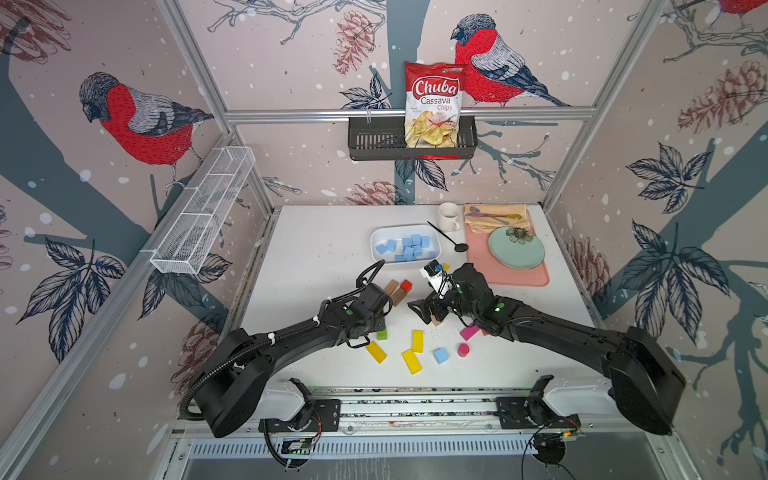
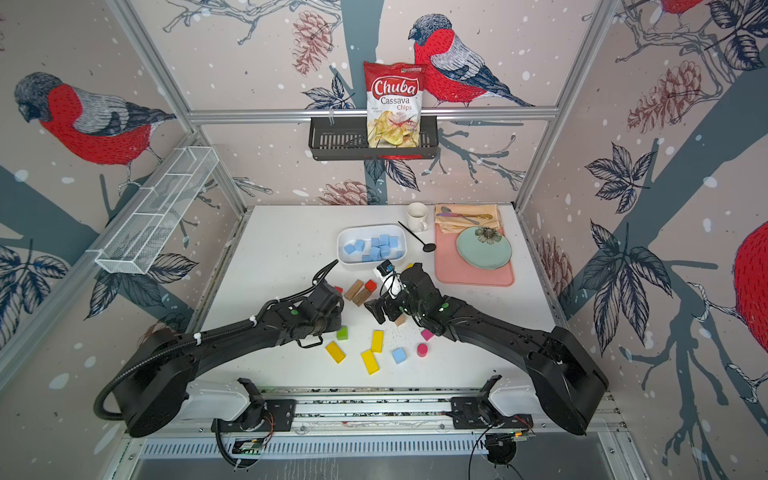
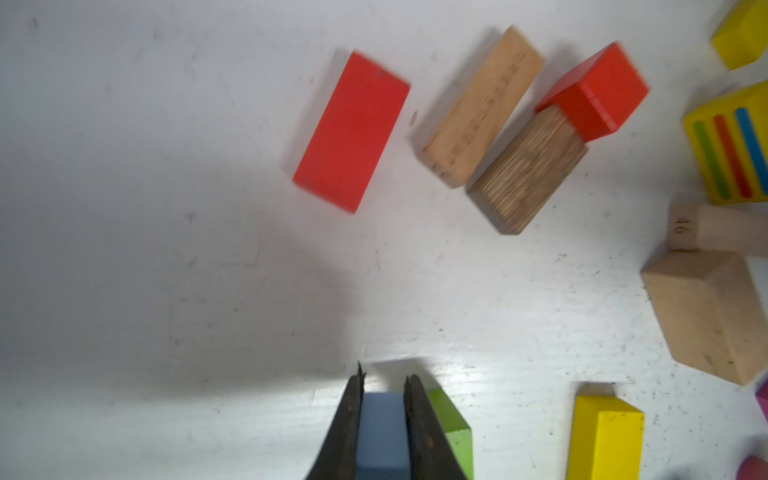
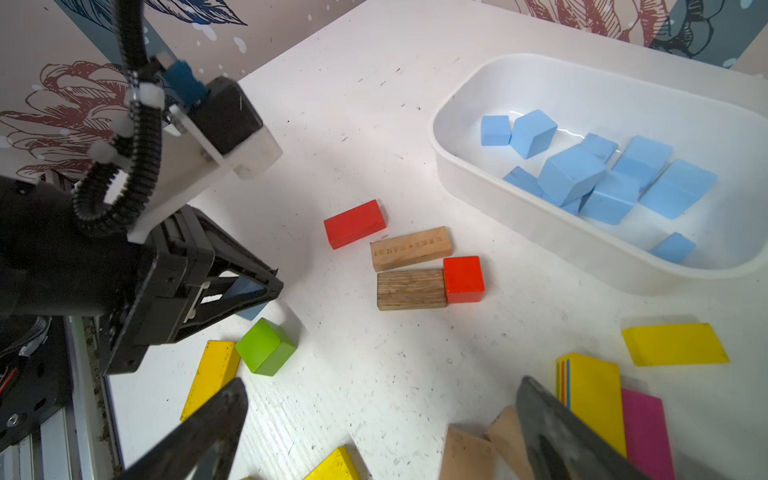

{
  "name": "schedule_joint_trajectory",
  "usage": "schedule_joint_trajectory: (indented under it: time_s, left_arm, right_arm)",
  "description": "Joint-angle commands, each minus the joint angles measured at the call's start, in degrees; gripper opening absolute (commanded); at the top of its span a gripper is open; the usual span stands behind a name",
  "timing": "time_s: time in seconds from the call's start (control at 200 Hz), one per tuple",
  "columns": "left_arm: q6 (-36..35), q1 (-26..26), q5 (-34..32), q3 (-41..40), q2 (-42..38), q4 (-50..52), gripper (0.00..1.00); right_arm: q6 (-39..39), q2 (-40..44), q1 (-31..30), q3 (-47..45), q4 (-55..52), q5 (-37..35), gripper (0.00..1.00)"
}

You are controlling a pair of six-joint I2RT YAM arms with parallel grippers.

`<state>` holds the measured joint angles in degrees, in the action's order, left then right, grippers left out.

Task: Pick out the blue building blocks
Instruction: Pick up the building block from the center of the board, then place the building block in the storage box.

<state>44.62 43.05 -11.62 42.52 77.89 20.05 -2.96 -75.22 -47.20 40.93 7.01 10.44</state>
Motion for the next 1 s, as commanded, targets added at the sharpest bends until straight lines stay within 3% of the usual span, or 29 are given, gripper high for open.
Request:
schedule_joint_trajectory:
  time_s: [0.0, 0.235, 0.425, 0.655, 0.996]
  left_arm:
    - [-4.7, -1.8, -3.8, 4.4, 1.1, 0.4, 0.00]
    - [-13.4, -8.8, -1.5, 16.1, 5.8, -6.5, 0.00]
    - [-17.8, -11.4, 1.7, 29.6, 16.6, -7.8, 0.00]
    - [-19.6, -14.3, 6.9, 42.8, 30.3, -7.5, 0.00]
    - [-21.3, -16.8, 8.5, 59.6, 45.6, -3.8, 0.00]
  right_arm:
    - [0.6, 1.1, 0.0, -0.1, 0.9, -1.7, 0.99]
    - [0.6, 3.2, 0.1, -1.4, 1.3, -4.2, 1.00]
    - [0.3, 5.5, 0.3, -1.7, 1.1, -5.6, 0.99]
    - [-0.3, 7.2, 1.0, -2.7, 1.4, -7.9, 0.99]
    - [-1.2, 9.0, 1.8, -3.4, 1.0, -8.6, 1.00]
